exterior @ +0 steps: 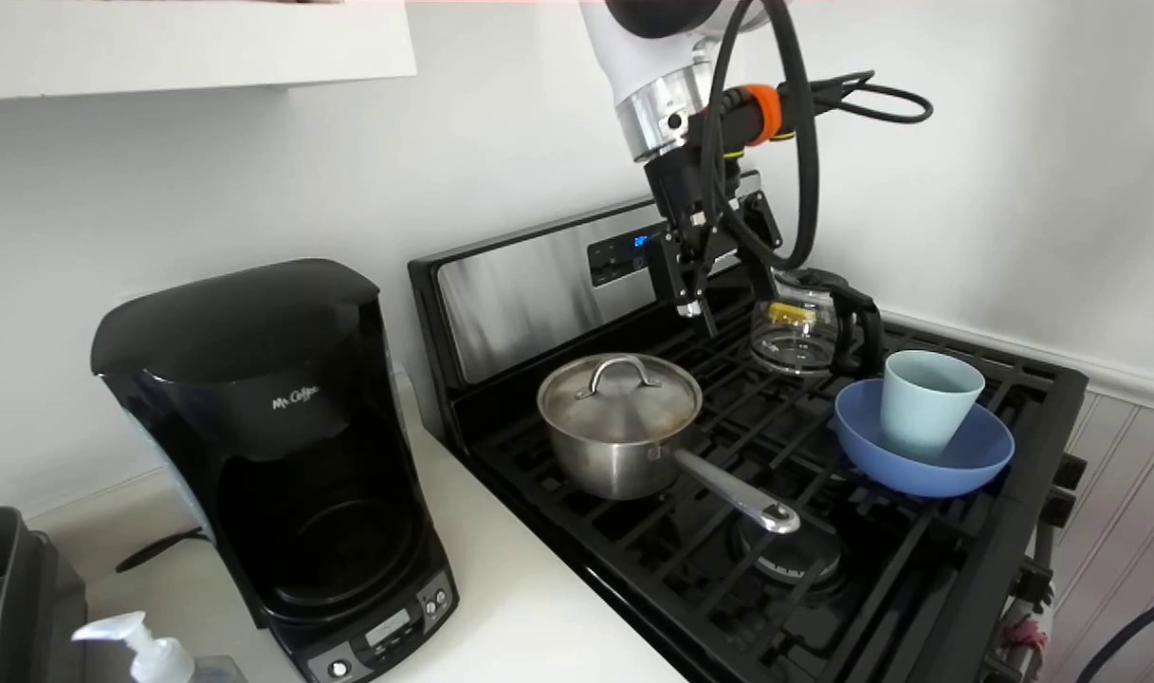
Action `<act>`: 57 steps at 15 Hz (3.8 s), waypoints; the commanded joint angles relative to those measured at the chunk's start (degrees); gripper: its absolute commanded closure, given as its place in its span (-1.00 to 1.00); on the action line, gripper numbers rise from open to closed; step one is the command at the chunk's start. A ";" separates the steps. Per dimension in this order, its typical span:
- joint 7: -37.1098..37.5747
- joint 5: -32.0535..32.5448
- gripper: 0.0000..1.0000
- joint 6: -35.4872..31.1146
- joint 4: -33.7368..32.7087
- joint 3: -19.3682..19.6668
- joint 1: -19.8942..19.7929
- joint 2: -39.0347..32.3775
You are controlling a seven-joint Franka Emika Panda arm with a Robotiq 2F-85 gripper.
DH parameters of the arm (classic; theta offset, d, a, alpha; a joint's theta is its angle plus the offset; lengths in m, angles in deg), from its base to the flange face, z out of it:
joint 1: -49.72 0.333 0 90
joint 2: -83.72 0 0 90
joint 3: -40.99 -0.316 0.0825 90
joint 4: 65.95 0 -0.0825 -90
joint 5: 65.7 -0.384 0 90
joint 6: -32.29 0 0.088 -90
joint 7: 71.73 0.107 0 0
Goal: Pick up the silver pot lid from the silver pot and put it on the bottom right cooker on the hob of the stove
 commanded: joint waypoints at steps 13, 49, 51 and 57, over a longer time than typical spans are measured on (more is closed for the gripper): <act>-26.06 8.69 -1.00 7.79 -11.32 -0.12 0.49 -9.13; -46.79 7.87 0.02 -26.01 -5.73 -3.83 0.53 -14.53; -47.76 8.12 0.28 -25.98 -5.52 -4.16 0.76 -14.49; -47.92 7.91 0.99 -26.43 -3.75 -4.54 0.86 -12.33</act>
